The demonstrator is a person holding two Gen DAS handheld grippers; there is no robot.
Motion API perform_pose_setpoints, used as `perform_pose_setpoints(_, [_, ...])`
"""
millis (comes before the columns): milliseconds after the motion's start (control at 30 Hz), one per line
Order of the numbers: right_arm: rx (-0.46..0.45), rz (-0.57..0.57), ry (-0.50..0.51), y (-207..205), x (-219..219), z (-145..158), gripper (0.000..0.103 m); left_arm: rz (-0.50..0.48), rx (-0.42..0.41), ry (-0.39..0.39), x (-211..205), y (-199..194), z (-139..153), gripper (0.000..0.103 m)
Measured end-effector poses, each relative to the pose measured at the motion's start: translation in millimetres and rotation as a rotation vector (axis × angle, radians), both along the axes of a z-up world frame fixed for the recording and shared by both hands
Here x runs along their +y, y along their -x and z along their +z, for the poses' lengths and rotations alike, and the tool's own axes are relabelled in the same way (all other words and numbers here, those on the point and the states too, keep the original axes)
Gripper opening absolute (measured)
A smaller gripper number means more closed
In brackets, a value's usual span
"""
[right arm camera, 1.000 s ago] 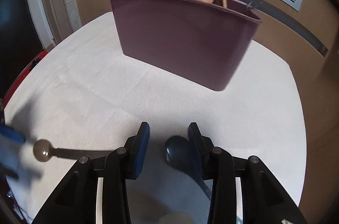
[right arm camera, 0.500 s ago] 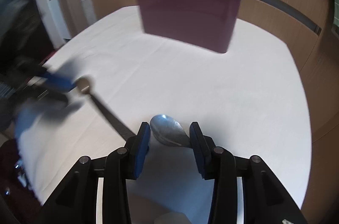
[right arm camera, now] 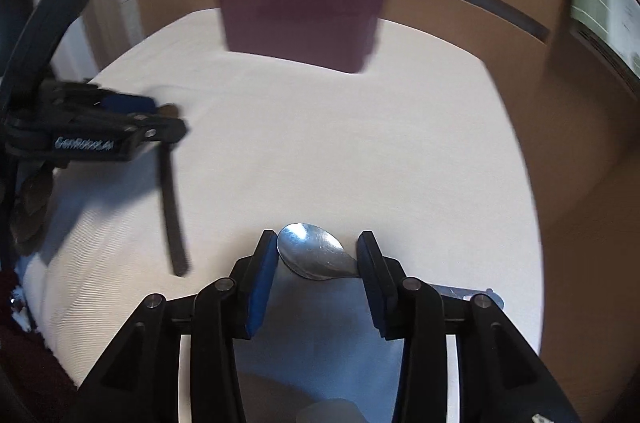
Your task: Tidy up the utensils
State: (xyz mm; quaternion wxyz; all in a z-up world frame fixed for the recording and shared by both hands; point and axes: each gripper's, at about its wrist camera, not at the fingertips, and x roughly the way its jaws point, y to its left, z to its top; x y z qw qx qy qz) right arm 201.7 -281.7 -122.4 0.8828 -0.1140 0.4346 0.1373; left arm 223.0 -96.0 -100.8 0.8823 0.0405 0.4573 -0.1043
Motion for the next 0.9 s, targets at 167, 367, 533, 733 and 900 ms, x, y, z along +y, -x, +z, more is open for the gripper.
perform_pose_setpoints(167, [0.008, -0.104, -0.068, 1.2, -27.2, 0.8, 0.039, -0.090, 0.030, 0.019, 14.3, -1.3, 2.0, 0.058])
perform_pose_setpoints(367, [-0.055, -0.053, -0.016, 19.8, -27.7, 8.9, 0.040, -0.039, 0.151, 0.124, 40.0, 9.4, 9.8, 0.058])
perform_pose_setpoints(533, [-0.048, 0.024, -0.018, 30.7, -32.9, 8.6, 0.040, 0.004, 0.193, 0.169, 33.7, 4.9, 6.6, 0.058])
perform_pose_setpoints(733, [-0.075, 0.081, 0.057, 42.5, -43.1, 9.9, 0.040, -0.025, 0.055, 0.001, -17.3, 0.2, 0.8, 0.058])
perform_pose_setpoints(900, [-0.044, 0.080, 0.043, 21.5, -51.0, 1.1, 0.043, -0.172, -0.056, -0.072, -27.8, 17.5, -1.6, 0.058])
